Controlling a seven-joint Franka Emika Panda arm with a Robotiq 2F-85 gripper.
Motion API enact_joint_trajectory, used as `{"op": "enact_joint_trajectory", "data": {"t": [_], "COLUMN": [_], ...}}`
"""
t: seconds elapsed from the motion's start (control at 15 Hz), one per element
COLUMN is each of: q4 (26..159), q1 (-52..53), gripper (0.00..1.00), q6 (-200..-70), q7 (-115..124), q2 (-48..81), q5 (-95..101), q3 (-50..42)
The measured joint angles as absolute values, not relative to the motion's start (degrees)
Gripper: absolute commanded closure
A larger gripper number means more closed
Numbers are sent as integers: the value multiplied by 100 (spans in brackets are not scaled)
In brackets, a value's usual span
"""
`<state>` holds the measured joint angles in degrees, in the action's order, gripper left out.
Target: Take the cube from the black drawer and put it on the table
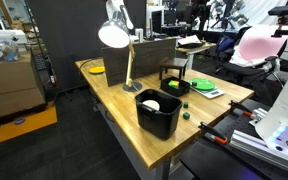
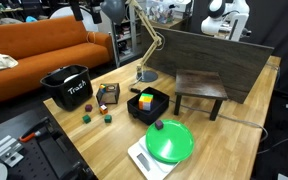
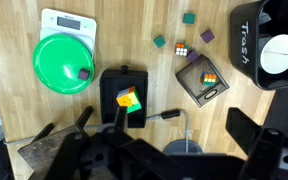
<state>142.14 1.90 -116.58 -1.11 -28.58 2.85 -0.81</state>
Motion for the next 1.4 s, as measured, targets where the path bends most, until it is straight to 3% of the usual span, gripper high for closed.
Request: {"op": "enact_joint_trajectory", "data": {"t": [1.4], "q4": [14442], "q1": [477], "gripper": [0], "q6": [-11661], "q7": [-768], "q2": [-1949], "q5": [133], "q3": [-65]}}
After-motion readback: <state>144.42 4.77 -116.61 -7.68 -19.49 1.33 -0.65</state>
